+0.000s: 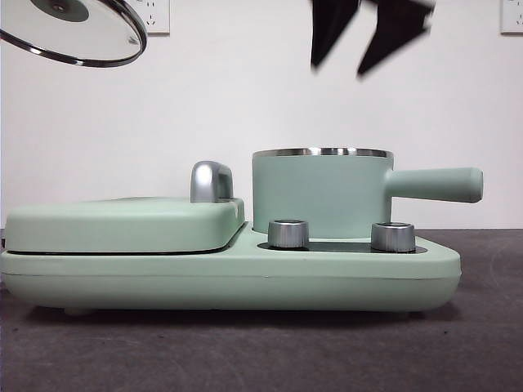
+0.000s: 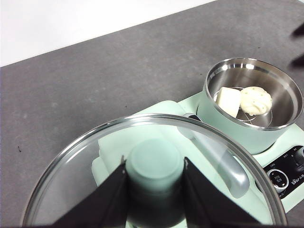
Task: Put the buns in a small steamer
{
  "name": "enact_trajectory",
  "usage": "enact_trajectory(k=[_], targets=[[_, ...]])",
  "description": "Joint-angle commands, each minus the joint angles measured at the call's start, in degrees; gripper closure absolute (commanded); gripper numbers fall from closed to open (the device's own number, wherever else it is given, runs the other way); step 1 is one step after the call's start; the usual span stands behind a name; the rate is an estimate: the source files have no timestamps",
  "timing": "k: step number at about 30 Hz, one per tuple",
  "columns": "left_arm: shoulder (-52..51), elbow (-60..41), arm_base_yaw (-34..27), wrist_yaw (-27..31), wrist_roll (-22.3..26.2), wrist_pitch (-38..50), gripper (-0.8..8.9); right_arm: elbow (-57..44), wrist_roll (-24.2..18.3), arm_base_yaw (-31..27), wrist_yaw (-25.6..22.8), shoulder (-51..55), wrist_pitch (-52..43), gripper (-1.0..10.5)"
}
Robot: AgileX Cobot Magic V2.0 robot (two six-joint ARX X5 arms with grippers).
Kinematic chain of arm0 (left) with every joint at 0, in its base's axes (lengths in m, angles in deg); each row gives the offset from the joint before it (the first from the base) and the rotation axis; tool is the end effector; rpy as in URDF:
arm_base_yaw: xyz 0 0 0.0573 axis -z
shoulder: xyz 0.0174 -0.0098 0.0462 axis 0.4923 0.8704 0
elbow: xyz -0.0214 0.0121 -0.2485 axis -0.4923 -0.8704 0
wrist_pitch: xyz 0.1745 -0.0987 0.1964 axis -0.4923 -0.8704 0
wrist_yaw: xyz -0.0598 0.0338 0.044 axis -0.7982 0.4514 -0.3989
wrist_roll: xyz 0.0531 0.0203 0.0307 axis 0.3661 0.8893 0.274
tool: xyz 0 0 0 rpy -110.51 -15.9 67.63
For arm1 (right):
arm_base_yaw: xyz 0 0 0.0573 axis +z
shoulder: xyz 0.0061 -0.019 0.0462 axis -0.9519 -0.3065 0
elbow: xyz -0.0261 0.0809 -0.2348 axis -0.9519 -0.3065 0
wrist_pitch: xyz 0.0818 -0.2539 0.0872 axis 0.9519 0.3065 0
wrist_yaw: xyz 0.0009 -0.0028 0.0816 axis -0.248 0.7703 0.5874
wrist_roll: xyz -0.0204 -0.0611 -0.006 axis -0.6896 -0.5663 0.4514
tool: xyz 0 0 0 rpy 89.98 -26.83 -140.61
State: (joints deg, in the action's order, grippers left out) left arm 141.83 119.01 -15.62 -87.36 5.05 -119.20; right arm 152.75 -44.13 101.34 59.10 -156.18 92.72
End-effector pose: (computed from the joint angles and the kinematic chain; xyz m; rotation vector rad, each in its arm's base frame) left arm 0.2353 -0.0701 0.3638 0.1476 0.4630 -0.5277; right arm 0.3120 0.1770 0.3475 -0.2171 0.7117 0.5551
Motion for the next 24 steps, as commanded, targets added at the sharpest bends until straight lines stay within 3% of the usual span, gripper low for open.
enact_trajectory(k=[1,7,11,19,24], targets=[[0.3,1.0,0.0,-0.1,0.6,1.3,7.98,-1.6,1.0,0.9,0.2,4.2,-4.4,5.6],[0.7,1.0,0.0,-0.1,0.6,1.3,7.98,-20.0,3.5,1.5,-0.3,21.3,-18.4,5.6],[1.1,1.0,0.0,-0.1,0.6,1.3,7.98,-31.1,6.7,1.8,-1.0,30.0,-22.9,5.6],[2.5,1.0,0.2,-0.1,0.5,1.4,7.98,-47.4,7.2,4.2,-5.7,46.2,-21.5,5.7],[4.6,1.0,2.4,-0.3,0.3,1.9,7.98,-49.9,8.8,4.7,-6.9,54.1,-14.7,5.7]])
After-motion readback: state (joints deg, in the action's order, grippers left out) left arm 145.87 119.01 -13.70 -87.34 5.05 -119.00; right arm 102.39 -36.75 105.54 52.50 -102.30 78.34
